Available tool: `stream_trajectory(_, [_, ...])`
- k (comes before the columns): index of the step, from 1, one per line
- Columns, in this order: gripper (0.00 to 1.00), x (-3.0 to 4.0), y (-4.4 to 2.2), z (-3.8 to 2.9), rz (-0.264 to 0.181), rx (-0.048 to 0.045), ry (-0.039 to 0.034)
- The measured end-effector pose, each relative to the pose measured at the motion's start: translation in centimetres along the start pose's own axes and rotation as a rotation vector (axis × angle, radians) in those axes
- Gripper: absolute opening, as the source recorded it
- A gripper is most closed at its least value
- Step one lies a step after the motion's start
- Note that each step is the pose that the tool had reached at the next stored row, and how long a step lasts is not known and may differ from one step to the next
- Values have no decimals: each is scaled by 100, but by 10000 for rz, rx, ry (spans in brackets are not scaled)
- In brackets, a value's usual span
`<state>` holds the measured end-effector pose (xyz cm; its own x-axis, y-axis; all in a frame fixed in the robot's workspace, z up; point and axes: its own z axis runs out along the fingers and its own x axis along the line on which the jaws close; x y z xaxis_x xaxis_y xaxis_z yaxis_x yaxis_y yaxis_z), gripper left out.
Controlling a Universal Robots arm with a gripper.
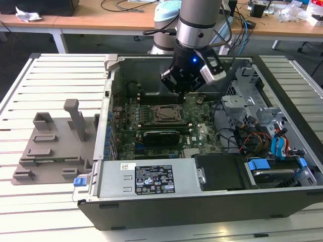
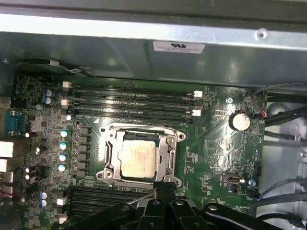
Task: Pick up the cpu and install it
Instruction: 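Install the second cpu locking lever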
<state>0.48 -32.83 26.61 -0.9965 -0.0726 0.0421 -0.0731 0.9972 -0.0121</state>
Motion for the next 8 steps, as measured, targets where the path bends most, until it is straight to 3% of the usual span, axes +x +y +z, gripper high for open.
stream_trajectory(1, [11,4,-48,1,0,0,0])
stream_trajectory(8, [11,14,-195,13,0,0,0])
